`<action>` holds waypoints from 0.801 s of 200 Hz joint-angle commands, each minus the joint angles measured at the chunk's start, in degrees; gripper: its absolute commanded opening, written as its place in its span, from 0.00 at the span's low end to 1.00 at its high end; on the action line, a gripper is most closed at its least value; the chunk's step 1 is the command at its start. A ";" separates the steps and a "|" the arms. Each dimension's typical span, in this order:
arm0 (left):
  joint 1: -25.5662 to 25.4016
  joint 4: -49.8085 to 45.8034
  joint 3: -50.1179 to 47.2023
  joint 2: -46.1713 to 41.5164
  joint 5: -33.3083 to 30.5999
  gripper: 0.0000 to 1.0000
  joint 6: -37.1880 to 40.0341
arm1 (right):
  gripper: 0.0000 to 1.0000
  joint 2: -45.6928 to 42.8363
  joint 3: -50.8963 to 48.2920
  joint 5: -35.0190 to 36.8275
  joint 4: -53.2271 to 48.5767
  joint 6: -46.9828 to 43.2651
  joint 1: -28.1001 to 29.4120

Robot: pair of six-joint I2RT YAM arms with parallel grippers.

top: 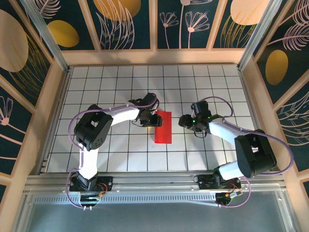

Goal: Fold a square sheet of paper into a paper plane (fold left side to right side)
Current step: First fold in half a square sheet of paper at the center of the table.

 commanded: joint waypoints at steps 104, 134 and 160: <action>-2.56 6.20 -1.97 8.64 1.08 0.51 -1.27 | 0.55 0.95 -0.57 -1.52 0.80 -0.28 0.36; -2.64 6.02 -1.97 8.86 0.95 0.51 -1.22 | 0.55 1.27 -0.31 -1.70 0.89 -0.28 0.62; -2.64 5.94 -1.89 8.76 0.86 0.51 -1.20 | 0.55 1.51 -0.09 -3.02 1.74 0.03 1.10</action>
